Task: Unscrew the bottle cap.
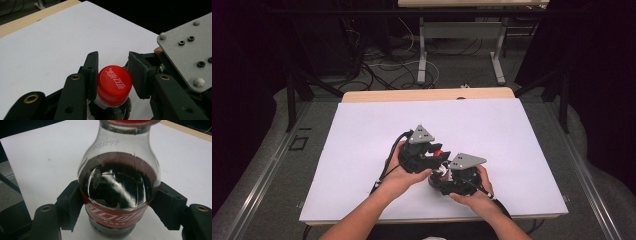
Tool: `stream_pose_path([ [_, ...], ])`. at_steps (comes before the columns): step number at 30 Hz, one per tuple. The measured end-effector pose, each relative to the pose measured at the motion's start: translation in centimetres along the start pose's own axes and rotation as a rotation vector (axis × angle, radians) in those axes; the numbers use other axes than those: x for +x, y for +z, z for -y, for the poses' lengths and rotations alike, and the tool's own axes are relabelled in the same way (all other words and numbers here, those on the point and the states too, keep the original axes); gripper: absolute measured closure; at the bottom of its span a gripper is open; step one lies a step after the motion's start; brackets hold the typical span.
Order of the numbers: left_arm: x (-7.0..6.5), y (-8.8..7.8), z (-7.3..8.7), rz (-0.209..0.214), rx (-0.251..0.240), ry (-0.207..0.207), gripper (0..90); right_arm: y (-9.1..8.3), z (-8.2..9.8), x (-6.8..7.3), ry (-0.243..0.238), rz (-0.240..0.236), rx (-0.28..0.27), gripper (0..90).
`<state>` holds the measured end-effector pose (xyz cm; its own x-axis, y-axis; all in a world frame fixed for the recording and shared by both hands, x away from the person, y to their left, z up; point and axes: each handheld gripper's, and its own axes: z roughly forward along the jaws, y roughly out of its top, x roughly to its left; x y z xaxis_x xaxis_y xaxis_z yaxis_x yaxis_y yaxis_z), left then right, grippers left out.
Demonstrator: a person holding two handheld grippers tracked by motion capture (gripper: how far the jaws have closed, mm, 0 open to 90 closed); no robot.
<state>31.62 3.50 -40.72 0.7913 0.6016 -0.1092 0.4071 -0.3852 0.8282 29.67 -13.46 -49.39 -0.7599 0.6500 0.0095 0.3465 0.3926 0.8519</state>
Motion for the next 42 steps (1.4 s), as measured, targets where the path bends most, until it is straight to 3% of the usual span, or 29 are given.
stream_pose_path([
  [4, 0.1, -0.1, -0.1, 0.021, -0.005, -0.002, 61.3, -0.1, -0.1, -0.1, -0.004, 0.0, -0.003, 30.2],
  [7, 0.5, -0.4, -0.2, 0.057, -0.003, -0.01, 50.4, -0.2, 0.0, -0.2, -0.004, -0.004, 0.001, 30.2],
  [10, 1.1, -1.1, -0.4, 0.092, 0.019, -0.011, 47.4, -0.1, 0.0, -0.2, 0.006, -0.014, 0.006, 30.2],
  [17, 2.1, -1.5, -0.2, 0.184, 0.052, 0.051, 47.8, -0.1, -0.1, -0.1, -0.002, -0.037, 0.015, 30.1],
  [19, 2.1, -1.3, 0.0, 0.157, 0.044, 0.063, 49.2, 0.0, 0.0, -0.1, -0.011, -0.027, 0.006, 30.1],
  [22, 2.6, -1.1, -0.1, 0.183, 0.063, 0.067, 50.2, 0.1, 0.0, 0.0, -0.01, -0.033, -0.001, 30.1],
  [24, 2.6, -0.8, 0.1, 0.179, 0.037, 0.063, 50.7, 0.1, 0.0, 0.1, -0.014, -0.033, 0.004, 30.1],
  [26, 2.7, -0.8, 0.1, 0.205, 0.058, 0.075, 52.2, 0.0, 0.0, 0.2, -0.016, -0.043, 0.016, 30.1],
  [30, 2.4, -0.5, 0.2, 0.196, 0.038, 0.077, 58.6, 0.2, 0.0, 0.2, -0.018, -0.041, 0.011, 30.1],
  [32, 2.2, -0.5, 0.2, 0.201, 0.052, 0.084, 60.9, 0.2, 0.0, 0.2, -0.018, -0.044, 0.019, 30.1],
  [36, 1.5, -0.4, 0.2, 0.147, 0.033, 0.079, 61.5, 0.2, 0.1, 0.2, -0.01, -0.033, 0.025, 30.2],
  [38, 1.1, -0.3, 0.3, 0.101, 0.009, 0.059, 61.6, 0.2, 0.1, 0.2, -0.004, -0.018, 0.011, 30.2],
  [42, 0.3, -0.1, 0.3, 0.02, -0.007, -0.026, 61.7, 0.2, 0.1, 0.1, -0.003, 0.008, 0.01, 30.3],
])
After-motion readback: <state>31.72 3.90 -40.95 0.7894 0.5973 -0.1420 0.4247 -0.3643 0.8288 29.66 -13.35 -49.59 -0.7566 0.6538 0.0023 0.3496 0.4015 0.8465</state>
